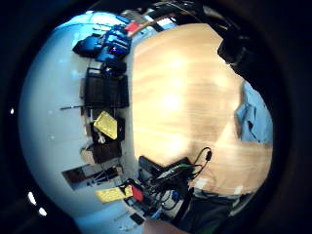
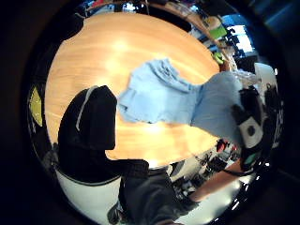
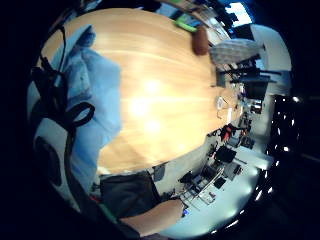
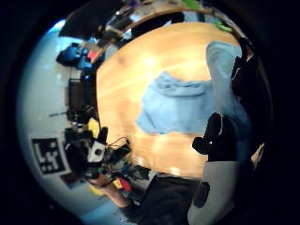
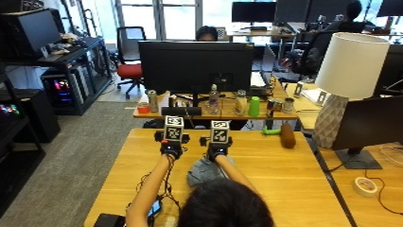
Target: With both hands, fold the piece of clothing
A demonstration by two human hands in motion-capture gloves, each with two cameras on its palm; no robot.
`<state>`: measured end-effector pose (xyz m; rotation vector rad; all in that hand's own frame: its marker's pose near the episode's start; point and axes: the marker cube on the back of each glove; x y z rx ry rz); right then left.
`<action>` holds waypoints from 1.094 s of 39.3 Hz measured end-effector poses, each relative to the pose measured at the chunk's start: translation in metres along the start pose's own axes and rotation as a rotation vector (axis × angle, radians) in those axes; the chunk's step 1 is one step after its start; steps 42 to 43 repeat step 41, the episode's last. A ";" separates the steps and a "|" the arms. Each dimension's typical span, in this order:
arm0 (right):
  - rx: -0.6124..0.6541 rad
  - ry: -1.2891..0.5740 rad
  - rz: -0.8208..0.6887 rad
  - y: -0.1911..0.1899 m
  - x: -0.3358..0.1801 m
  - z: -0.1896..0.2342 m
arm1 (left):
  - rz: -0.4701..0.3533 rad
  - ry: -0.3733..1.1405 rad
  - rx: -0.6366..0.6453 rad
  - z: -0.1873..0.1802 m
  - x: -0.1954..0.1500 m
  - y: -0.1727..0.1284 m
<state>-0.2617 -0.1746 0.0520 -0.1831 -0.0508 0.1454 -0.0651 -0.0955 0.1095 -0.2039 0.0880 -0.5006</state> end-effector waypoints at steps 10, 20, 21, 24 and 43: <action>-0.052 -0.076 -0.226 0.000 -0.086 0.064 | -0.065 0.009 -0.016 -0.008 -0.039 0.017; 0.226 -0.008 -0.202 0.000 -0.040 0.015 | 0.028 0.080 -0.020 0.016 -0.024 0.036; 0.232 -0.005 -0.189 0.001 -0.033 0.010 | 0.043 0.080 -0.022 0.018 -0.020 0.039; 0.245 -0.006 -0.169 0.005 -0.012 -0.002 | 0.085 0.076 -0.028 0.020 -0.007 0.043; 0.269 0.026 -0.014 0.000 0.069 -0.014 | 0.169 0.048 -0.031 -0.013 0.036 0.046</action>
